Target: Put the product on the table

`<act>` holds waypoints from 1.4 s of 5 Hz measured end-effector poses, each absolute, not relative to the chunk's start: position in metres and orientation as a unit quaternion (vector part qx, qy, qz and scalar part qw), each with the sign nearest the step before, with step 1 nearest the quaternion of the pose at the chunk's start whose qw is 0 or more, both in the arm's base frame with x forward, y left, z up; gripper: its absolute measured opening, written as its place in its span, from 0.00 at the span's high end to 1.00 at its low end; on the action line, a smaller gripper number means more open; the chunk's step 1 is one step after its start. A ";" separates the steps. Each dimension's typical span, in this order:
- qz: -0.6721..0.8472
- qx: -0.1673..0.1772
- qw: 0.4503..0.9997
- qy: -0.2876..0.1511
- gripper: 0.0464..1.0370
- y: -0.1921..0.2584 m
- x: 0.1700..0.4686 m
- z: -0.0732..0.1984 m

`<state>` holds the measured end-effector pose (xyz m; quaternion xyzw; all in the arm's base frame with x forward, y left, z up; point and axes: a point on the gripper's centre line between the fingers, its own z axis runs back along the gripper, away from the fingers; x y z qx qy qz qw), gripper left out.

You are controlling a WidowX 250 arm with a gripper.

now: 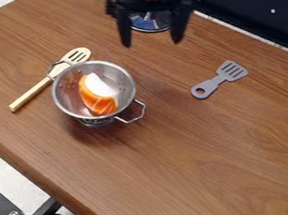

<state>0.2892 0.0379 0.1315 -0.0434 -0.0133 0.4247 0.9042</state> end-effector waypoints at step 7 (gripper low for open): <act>0.579 -0.044 0.813 -0.051 0.04 0.065 0.243 0.092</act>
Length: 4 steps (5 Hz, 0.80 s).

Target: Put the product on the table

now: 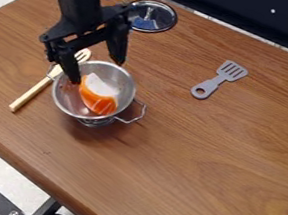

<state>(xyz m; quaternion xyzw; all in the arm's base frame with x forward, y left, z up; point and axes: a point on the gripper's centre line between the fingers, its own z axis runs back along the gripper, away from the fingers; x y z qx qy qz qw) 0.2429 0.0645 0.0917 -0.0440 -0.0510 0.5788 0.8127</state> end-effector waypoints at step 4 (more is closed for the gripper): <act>0.589 -0.023 0.805 -0.061 0.04 0.060 0.238 0.065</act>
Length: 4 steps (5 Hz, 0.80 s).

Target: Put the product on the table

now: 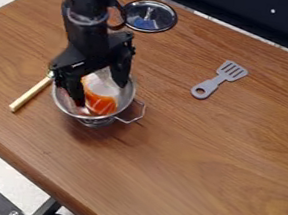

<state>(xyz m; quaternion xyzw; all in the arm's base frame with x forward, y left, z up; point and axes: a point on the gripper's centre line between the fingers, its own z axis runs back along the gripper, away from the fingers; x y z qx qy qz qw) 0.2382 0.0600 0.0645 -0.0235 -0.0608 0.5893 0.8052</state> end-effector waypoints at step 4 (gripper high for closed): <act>0.591 -0.002 0.805 -0.057 0.44 0.059 0.239 0.054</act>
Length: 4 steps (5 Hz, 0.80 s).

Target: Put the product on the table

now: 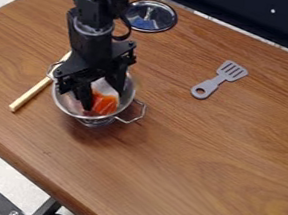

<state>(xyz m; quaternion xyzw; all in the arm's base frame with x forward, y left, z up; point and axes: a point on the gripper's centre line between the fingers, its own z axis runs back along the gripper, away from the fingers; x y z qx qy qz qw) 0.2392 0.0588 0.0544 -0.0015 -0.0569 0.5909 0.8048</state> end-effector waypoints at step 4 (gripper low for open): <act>0.589 0.002 0.806 -0.058 0.44 0.069 0.246 0.107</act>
